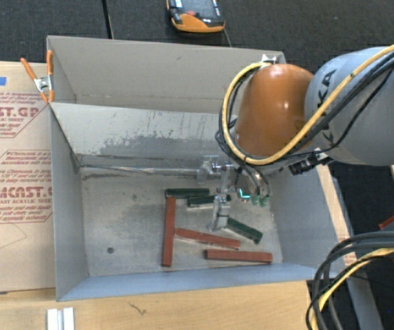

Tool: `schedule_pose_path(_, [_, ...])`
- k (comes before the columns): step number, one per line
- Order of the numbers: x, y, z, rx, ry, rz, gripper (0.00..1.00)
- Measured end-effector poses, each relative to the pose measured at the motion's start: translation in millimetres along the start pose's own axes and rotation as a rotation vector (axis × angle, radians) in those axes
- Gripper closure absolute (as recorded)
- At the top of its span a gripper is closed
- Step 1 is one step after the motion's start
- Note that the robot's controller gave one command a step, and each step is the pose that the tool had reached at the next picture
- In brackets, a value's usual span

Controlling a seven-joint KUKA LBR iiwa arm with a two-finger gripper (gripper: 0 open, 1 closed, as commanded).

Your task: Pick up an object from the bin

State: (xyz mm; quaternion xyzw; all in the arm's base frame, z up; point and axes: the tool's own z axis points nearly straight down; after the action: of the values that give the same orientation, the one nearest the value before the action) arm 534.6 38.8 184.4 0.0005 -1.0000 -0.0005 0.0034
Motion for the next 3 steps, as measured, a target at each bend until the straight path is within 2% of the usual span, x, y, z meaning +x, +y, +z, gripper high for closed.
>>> schedule_pose_path(1, [-1.7, -0.1, -4.3, 0.0, -0.008, 0.001, 0.0])
schedule_pose_path(2, [-34.1, -29.2, 59.0, -0.001, -0.015, 0.023, 0.0])
schedule_pose_path(3, [-37.1, -34.9, 97.8, -0.001, -0.006, 0.283, 0.0])
